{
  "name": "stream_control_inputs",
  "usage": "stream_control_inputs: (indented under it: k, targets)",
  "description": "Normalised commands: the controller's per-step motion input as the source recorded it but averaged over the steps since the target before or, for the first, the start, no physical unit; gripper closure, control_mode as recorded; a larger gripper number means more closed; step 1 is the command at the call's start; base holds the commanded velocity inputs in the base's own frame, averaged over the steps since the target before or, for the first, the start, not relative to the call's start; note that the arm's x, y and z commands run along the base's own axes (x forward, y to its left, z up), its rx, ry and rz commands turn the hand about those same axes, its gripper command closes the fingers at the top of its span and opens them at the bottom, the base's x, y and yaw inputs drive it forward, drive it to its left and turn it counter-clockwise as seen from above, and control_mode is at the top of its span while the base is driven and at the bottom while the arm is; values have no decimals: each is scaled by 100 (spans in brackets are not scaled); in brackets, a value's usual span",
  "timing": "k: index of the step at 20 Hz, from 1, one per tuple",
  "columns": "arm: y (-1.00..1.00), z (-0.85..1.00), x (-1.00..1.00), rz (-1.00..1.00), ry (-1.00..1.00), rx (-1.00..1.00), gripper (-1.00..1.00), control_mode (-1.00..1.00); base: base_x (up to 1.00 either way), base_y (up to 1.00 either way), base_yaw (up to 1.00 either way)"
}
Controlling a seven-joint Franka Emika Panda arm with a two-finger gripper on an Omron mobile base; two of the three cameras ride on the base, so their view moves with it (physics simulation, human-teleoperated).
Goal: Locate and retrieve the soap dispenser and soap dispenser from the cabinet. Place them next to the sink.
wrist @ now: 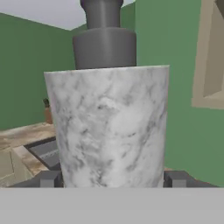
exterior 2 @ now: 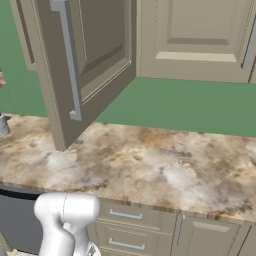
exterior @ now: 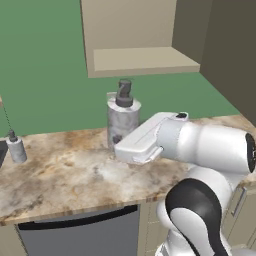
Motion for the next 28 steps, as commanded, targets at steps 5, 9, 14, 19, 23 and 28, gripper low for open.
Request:
stream_control_inputs:
  k: [5, 9, 14, 19, 23, 28]
  targets:
    - [40, -42, 7, 17, -25, -2, 100, -100, 0, 0, 0]
    - [47, -41, 41, 17, -2, -7, 100, -100, 0, 0, 0]
    - [38, -41, 58, 20, 17, -8, 100, -100, 0, 0, 0]
    - [35, -50, 58, 17, 21, -6, 100, -100, 0, 0, 0]
    - [32, -54, 27, 20, 2, -2, 100, -100, 0, 0, 0]
    - [25, -50, 3, 22, -15, 0, 100, -100, 0, 0, 0]
